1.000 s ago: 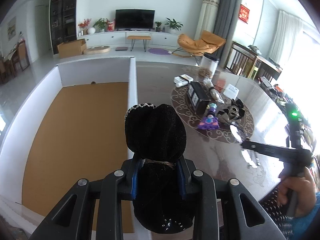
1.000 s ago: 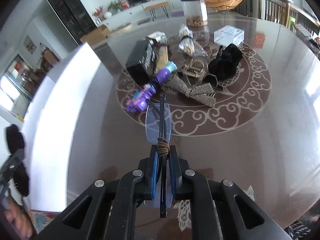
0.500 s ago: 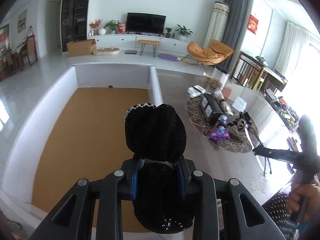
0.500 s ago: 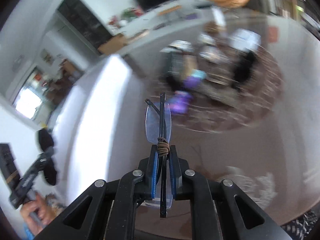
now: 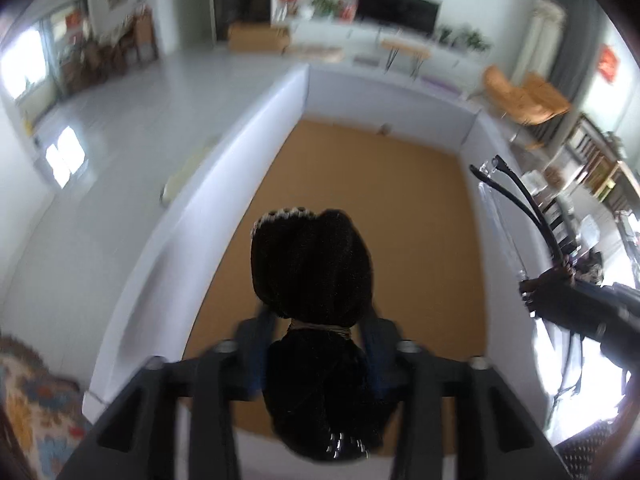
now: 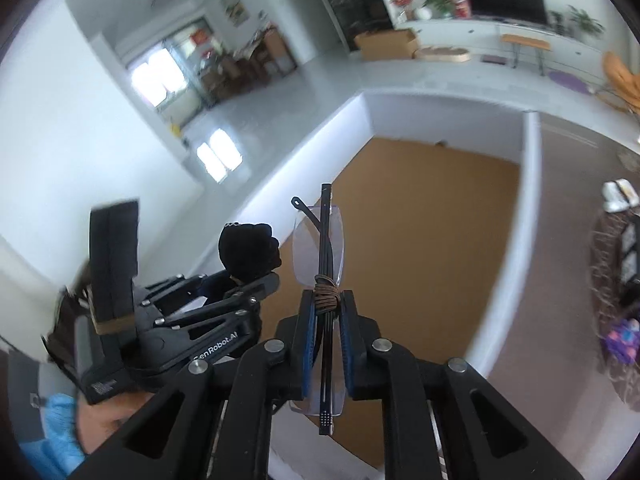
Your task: Organize objects
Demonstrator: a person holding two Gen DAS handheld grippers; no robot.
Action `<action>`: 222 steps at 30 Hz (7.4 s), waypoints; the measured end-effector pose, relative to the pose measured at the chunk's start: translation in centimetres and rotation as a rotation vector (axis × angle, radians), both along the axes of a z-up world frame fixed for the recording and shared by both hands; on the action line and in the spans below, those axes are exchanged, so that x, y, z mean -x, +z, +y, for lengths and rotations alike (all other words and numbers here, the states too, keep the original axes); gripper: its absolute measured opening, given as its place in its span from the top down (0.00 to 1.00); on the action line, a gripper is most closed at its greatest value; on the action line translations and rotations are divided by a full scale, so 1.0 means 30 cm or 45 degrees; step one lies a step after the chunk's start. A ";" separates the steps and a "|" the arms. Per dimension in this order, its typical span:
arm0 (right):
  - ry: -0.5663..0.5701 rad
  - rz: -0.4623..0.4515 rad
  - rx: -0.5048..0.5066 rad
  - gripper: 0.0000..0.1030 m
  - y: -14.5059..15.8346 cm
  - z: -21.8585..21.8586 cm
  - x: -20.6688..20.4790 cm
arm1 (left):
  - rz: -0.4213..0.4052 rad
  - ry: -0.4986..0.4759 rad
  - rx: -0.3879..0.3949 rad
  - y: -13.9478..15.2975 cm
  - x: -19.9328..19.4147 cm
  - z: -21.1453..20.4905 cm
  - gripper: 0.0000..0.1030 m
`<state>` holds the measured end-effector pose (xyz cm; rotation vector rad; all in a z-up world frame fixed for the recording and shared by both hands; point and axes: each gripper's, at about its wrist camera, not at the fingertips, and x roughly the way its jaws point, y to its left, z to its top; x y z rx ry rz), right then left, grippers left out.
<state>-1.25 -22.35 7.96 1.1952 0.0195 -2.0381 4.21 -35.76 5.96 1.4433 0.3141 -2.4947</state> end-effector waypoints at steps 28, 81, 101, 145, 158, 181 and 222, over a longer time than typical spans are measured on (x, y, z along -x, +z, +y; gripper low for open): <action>-1.042 0.092 -0.361 0.09 -0.423 1.220 0.016 | 0.165 -0.756 -0.236 -0.048 0.017 1.052 0.10; -1.087 0.079 -0.465 0.00 -0.493 1.213 0.059 | 0.128 -0.569 0.099 -0.346 0.321 1.123 0.00; -1.088 0.081 -0.465 0.00 -0.494 1.215 0.062 | 0.128 -0.571 0.098 -0.347 0.324 1.121 0.00; -1.123 0.073 -0.466 0.00 -0.490 1.232 0.053 | 0.128 -0.574 0.098 -0.347 0.320 1.119 0.00; -1.124 0.073 -0.466 0.00 -0.492 1.231 0.055 | 0.005 -0.553 -0.005 -0.264 0.379 1.107 0.00; -1.129 0.074 -0.469 0.00 -0.494 1.230 0.057 | -0.043 -0.798 0.105 -0.310 0.695 1.274 0.65; -0.445 0.010 -0.325 0.15 -0.344 1.098 0.338 | 0.118 -0.601 -0.236 -0.300 0.200 0.938 0.65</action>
